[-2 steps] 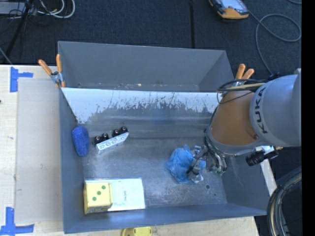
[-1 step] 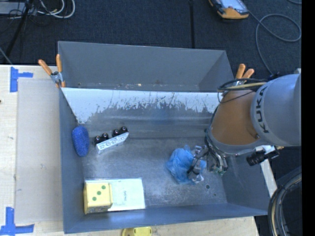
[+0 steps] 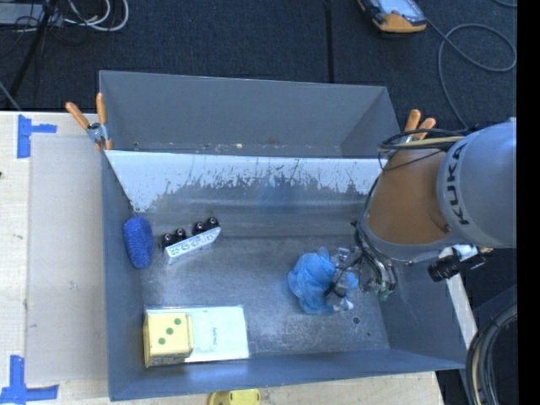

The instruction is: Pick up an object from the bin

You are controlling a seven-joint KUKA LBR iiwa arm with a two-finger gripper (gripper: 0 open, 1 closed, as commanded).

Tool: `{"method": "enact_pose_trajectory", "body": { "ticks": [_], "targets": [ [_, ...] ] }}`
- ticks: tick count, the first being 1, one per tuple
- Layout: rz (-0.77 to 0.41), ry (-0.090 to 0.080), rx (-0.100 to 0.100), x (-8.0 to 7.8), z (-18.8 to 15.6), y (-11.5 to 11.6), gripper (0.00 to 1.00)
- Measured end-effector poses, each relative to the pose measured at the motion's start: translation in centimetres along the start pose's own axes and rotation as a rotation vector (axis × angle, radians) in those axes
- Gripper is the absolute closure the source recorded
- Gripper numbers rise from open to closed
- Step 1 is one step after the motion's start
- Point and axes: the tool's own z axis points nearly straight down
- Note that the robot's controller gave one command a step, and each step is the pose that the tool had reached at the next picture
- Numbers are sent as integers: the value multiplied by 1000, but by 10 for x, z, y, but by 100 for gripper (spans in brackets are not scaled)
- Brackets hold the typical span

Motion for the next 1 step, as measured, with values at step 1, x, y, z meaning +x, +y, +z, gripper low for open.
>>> {"method": "enact_pose_trajectory", "body": {
  "ticks": [1],
  "targets": [
    [-1,-8,-2,-2,-22,0,100]
  ]
}}
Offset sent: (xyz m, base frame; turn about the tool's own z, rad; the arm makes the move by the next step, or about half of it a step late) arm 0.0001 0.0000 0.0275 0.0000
